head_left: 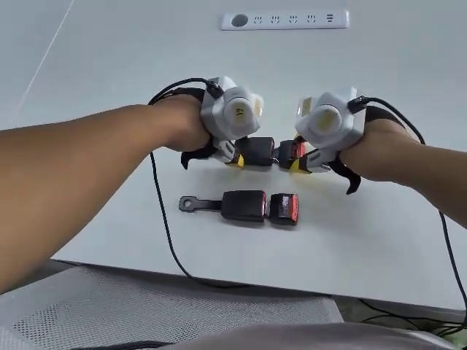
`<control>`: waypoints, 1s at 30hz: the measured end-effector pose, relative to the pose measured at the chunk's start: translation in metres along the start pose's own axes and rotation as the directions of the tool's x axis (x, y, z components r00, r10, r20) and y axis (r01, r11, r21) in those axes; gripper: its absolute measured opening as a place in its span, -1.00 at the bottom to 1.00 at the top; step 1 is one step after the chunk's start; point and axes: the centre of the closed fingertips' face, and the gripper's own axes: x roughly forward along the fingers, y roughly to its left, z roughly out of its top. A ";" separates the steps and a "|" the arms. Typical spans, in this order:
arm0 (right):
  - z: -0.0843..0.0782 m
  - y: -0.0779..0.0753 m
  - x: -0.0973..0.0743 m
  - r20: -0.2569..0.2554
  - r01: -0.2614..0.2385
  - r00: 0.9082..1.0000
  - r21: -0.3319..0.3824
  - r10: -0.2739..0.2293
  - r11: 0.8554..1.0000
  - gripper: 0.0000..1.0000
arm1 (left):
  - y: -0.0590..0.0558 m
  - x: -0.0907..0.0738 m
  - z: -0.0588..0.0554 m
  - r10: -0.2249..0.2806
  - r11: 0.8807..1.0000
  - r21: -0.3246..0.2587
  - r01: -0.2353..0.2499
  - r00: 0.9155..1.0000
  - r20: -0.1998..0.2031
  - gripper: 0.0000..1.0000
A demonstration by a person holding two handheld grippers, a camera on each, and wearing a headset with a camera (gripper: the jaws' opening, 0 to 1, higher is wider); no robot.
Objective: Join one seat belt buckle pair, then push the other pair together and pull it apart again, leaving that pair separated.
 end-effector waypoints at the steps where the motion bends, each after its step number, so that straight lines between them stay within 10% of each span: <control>1: -0.002 0.000 -0.001 0.001 0.000 1.000 0.000 0.000 1.000 -0.39 | -0.001 -0.001 0.001 0.000 1.000 0.000 0.000 1.000 0.000 -0.38; 12: -0.015 0.000 -0.009 0.006 0.002 1.000 0.008 -0.002 1.000 -0.37 | -0.007 -0.007 0.005 -0.001 1.000 0.002 0.001 1.000 0.000 -0.38; 30: -0.097 0.002 -0.062 -0.060 0.035 0.998 0.035 -0.033 0.999 -0.35 | -0.006 -0.009 0.004 0.014 1.000 -0.010 -0.014 1.000 -0.006 -0.36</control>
